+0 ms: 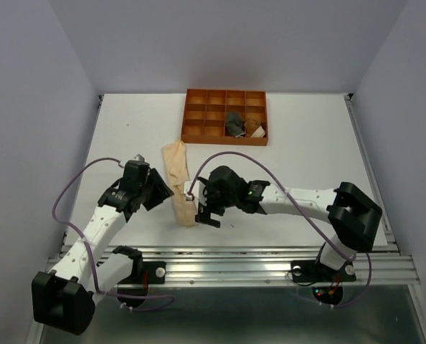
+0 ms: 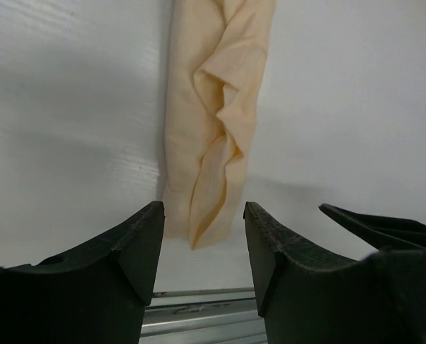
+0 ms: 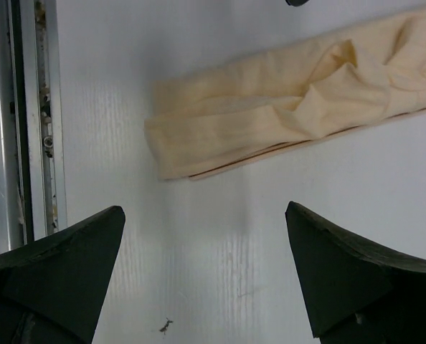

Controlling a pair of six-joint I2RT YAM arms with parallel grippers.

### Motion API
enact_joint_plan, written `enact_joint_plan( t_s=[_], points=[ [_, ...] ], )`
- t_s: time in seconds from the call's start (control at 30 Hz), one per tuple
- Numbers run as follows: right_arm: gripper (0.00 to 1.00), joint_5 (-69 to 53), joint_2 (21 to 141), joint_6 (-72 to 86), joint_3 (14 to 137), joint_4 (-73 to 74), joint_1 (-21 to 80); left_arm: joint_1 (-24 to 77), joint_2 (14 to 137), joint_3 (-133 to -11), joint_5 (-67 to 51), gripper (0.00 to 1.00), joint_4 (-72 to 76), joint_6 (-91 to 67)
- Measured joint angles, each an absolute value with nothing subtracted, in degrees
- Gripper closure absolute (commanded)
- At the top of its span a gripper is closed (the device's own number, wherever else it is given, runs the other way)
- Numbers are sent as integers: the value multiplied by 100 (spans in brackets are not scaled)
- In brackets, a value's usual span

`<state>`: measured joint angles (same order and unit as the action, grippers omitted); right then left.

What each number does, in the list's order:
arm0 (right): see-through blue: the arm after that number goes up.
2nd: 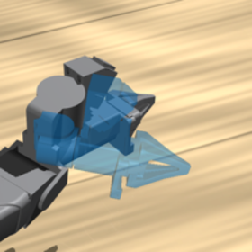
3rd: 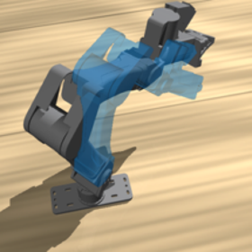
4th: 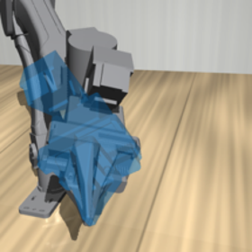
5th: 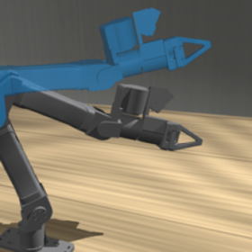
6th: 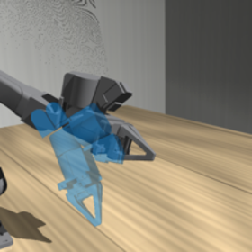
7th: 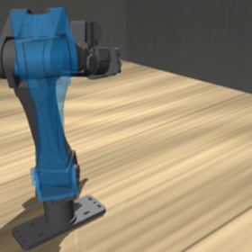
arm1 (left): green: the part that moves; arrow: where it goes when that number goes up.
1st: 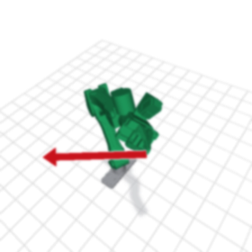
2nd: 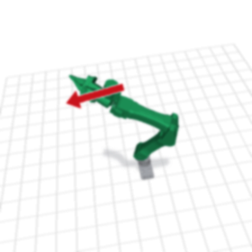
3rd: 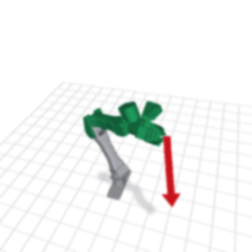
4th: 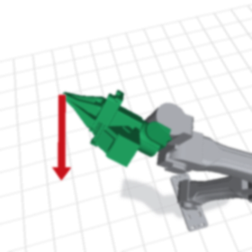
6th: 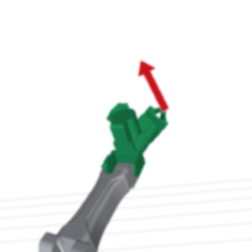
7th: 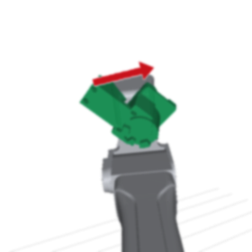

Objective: Roll the underwear

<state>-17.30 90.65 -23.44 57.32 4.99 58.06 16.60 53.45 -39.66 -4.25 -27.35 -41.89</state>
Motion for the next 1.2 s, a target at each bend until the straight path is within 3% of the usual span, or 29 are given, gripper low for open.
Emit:
enact_joint_plan(
  t_s=[0.37, 0.7, 0.77, 0.87, 0.9, 1.0, 1.07, 1.2],
  points=[
    [0, -1900, 10353, -3048, 6407, 867, 6375, 1678, 5120, -3544, -832, 43, -3153, -4641],
    [9, -2093, 10820, -3332, 6617, 860, 6377, 1678, 5282, -3507, -1035, 44, -3183, -4637],
    [14, -2080, 10864, -3365, 6617, 860, 6377, 1678, 5310, -3483, -1044, 44, -3208, -4637],
    [30, -2058, 10877, -3385, 6622, 858, 6377, 1678, 5330, -3461, -1048, 44, -3238, -4635],
    [40, -2058, 10895, -3382, 6630, 860, 6379, 1678, 5341, -3461, -1052, 44, -3260, -4633],
    [56, -2062, 10965, -3393, 6689, 854, 6379, 1678, 5356, -3461, -1048, 44, -3288, -4613],
    [72, -2060, 11021, -3448, 6757, 838, 6379, 1675, 5378, -3461, -1020, 44, -3280, -4604],
    [90, -2060, 11041, -3474, 6788, 805, 6379, 1664, 5470, -3461, -982, 45, -3253, -4593]
  ],
)
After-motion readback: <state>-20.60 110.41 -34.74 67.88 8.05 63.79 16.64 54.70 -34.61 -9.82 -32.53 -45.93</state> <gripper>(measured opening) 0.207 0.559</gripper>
